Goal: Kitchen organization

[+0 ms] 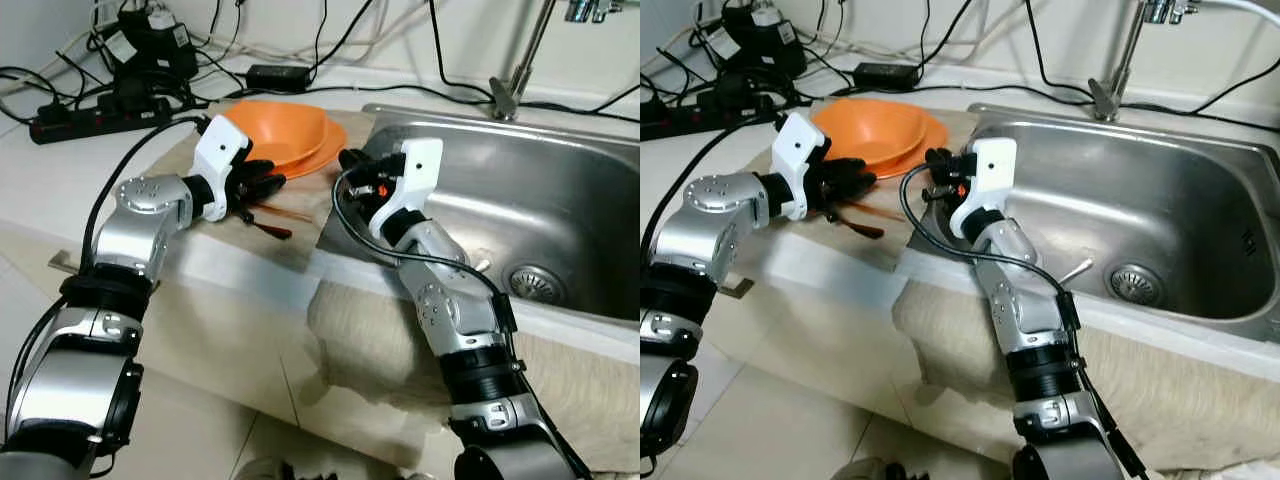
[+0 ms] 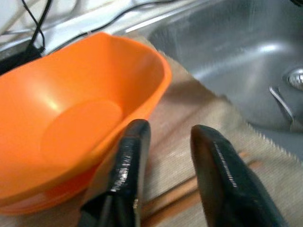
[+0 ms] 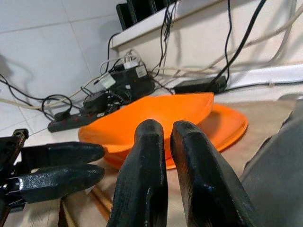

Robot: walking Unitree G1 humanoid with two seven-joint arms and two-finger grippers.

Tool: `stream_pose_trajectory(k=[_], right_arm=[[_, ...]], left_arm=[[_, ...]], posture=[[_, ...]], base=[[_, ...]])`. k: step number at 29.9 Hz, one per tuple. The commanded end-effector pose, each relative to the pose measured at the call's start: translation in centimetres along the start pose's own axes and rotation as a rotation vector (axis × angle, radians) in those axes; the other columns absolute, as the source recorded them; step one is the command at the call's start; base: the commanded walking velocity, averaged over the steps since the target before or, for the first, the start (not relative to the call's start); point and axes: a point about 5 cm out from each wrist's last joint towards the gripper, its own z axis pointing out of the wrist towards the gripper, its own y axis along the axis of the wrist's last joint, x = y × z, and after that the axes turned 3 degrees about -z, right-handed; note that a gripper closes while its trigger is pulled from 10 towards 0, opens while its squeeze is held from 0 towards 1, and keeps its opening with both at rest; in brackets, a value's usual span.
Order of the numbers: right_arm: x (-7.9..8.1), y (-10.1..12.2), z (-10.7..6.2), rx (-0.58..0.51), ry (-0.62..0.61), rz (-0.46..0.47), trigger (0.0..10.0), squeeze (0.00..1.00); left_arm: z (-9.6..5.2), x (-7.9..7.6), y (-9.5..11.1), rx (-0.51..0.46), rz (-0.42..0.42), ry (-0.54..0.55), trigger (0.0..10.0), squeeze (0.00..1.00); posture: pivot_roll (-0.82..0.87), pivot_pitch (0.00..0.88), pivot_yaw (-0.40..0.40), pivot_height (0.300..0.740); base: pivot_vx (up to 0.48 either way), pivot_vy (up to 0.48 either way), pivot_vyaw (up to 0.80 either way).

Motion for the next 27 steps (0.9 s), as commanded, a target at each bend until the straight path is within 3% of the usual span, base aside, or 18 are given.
stream_pose_trajectory(k=[1, 8, 9, 10, 11, 20, 27], right_arm=[[0.0, -0.1, -0.2, 0.010, 0.001, -0.002, 10.0, 0.00], [0.0, -0.5, -0.4, 0.034, -0.017, -0.014, 10.0, 0.00], [0.0, -0.5, -0.4, 0.035, -0.018, -0.012, 10.0, 0.00], [0.0, -0.5, -0.4, 0.035, -0.018, -0.012, 10.0, 0.00], [0.0, -0.5, -0.4, 0.037, -0.020, 0.001, 10.0, 0.00], [-0.1, -0.6, -0.4, 0.038, -0.030, 0.011, 10.0, 0.00], [-0.2, -0.6, -0.4, 0.040, -0.032, 0.014, 10.0, 0.00]], left_arm=[[-0.1, 0.2, -0.1, 0.033, 0.034, -0.017, 10.0, 1.00], [0.0, -0.9, -1.0, 0.081, 0.060, -0.133, 10.0, 1.00], [-0.1, -1.0, -1.0, 0.083, 0.062, -0.145, 10.0, 0.78], [-0.1, -1.0, -1.0, 0.083, 0.062, -0.145, 10.0, 0.78], [-0.3, -0.9, -0.9, 0.100, 0.085, -0.174, 10.0, 0.00], [-1.5, 0.1, -0.7, 0.192, 0.177, -0.235, 10.0, 0.00], [-2.2, 1.4, -0.6, 0.250, 0.216, -0.217, 10.0, 0.00]], posture=[[0.07, 0.000, 0.079, 0.740], [0.07, 0.009, 0.084, 0.740], [0.07, 0.009, 0.084, 0.740], [0.07, 0.009, 0.084, 0.740], [0.07, 0.009, 0.086, 0.740], [0.07, 0.010, 0.092, 0.740], [0.07, 0.008, 0.091, 0.740]], base=[[0.000, 0.000, 0.00], [0.000, 0.000, 0.00], [0.000, 0.000, 0.00], [0.000, 0.000, 0.00], [0.000, 0.000, 0.00], [0.000, 0.000, 0.00], [0.000, 0.000, 0.00]])
